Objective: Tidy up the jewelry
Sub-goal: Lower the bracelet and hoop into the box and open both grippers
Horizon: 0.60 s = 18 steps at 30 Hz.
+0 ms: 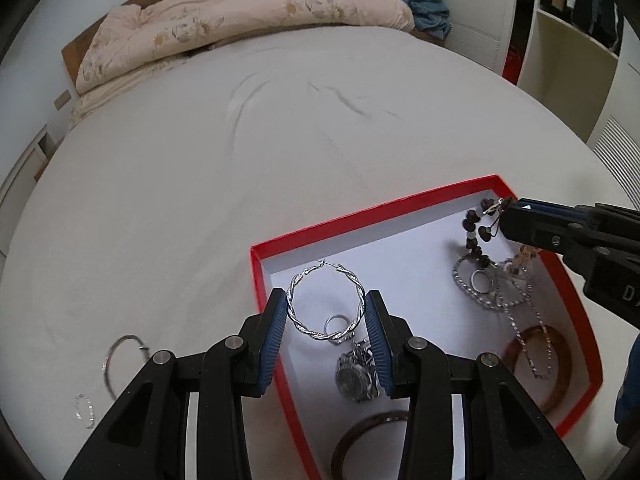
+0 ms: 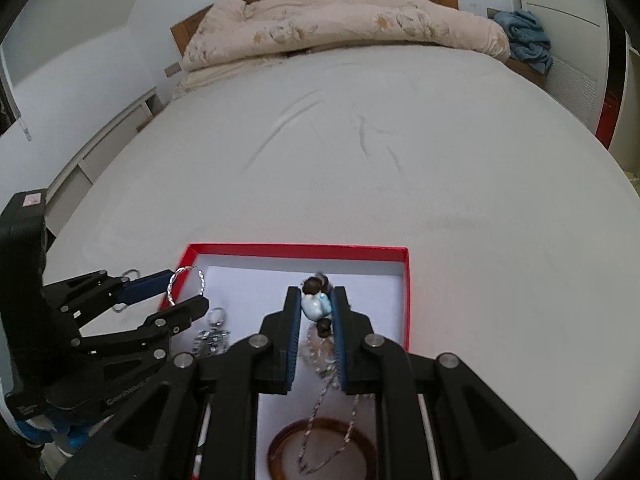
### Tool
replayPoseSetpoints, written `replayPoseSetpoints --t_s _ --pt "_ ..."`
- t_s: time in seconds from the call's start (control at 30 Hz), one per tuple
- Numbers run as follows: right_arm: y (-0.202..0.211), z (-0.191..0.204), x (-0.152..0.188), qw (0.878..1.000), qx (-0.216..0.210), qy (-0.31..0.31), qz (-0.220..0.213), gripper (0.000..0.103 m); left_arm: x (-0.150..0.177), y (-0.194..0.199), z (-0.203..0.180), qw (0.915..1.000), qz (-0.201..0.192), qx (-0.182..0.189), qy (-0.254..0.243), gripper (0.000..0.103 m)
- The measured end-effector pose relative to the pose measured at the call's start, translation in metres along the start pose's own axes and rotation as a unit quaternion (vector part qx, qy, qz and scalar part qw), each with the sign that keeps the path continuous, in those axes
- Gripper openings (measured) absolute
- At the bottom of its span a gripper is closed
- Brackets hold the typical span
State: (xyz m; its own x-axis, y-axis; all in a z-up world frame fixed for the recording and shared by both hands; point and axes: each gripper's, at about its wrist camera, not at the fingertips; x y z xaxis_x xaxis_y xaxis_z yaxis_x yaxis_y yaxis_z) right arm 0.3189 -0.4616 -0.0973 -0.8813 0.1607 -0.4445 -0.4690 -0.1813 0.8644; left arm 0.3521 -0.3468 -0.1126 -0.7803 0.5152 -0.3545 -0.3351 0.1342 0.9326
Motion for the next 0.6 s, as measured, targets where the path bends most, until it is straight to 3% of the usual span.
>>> replayPoseSetpoints --t_s 0.6 --pt "-0.035 -0.008 -0.002 0.998 0.038 -0.01 0.048 0.015 -0.005 -0.025 -0.005 0.9999 0.014 0.007 -0.003 0.04"
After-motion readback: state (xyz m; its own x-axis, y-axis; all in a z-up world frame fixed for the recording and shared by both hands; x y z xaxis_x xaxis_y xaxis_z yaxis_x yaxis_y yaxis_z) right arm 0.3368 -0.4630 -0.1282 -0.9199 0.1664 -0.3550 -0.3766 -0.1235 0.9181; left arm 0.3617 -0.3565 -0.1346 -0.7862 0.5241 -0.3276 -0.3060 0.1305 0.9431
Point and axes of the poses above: each gripper's, at about its wrist camera, not at the fingertips, and y roughly against the way its jaws point, z to its left, x to its underside, and after that the axes turned 12 degrees about z, right-handed
